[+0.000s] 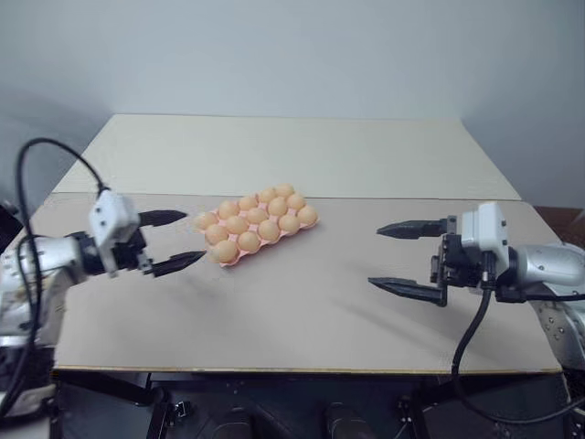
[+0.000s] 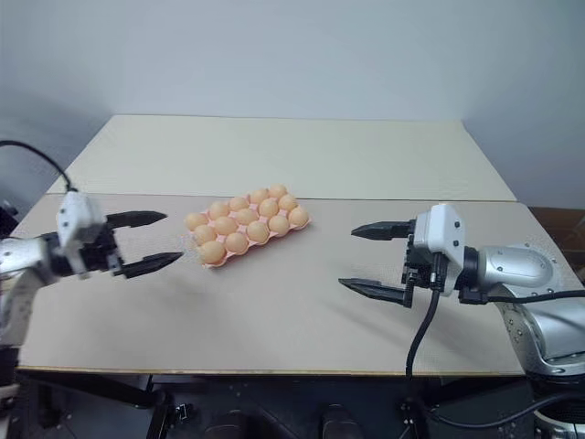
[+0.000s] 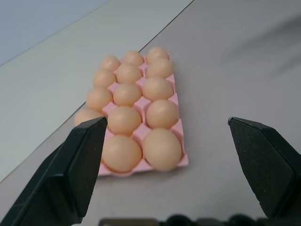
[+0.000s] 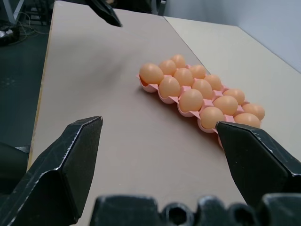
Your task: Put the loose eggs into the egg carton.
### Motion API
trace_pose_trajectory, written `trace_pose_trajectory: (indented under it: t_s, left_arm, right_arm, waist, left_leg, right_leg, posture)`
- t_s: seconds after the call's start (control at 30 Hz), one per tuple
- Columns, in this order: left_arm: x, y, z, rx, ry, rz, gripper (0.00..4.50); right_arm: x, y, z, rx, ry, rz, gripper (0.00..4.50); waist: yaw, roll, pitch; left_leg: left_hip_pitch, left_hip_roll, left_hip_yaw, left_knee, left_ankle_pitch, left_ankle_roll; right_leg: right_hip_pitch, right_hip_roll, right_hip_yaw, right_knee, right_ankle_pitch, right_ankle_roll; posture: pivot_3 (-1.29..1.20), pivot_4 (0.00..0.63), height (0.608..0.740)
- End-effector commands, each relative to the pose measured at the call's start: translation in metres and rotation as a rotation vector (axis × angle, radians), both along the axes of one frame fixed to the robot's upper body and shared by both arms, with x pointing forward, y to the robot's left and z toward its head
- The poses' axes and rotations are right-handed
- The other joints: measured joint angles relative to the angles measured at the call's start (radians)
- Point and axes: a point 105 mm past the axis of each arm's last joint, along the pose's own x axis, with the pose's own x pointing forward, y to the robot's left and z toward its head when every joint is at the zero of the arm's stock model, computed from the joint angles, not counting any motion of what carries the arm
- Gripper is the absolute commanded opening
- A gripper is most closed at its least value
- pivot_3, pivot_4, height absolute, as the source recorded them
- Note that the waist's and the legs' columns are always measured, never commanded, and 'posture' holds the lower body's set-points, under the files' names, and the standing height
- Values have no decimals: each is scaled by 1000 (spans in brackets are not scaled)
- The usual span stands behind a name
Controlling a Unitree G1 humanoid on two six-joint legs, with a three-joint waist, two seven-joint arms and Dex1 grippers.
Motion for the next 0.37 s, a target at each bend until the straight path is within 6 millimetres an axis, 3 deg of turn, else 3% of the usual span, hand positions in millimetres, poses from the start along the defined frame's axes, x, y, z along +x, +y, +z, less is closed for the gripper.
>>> trace_pose_trajectory:
  t_s: [0.03,0.17,0.37]
  left_arm:
    - [-31,5,15,6,-17,-36,4494]
    - [-52,8,11,-12,16,-10,4494]
    - [-61,7,4,-38,39,46,4494]
  right_arm:
    - [0,-4,7,-16,-29,17,4500]
    - [2,-6,4,-27,-17,22,4500]
    - [3,-4,5,-33,-20,31,4500]
  waist:
    - [6,0,0]
    - [12,0,0]
    - [10,0,0]
  left_leg:
    - [0,0,1,0,0,0]
    - [0,0,1,0,0,0]
    - [1,0,1,-1,0,0]
  right_leg:
    - [0,0,0,0,0,0]
    - [0,0,0,0,0,0]
    - [1,0,0,0,0,0]
  posture:
    - [0,150,740]
    - [0,150,740]
    - [0,150,740]
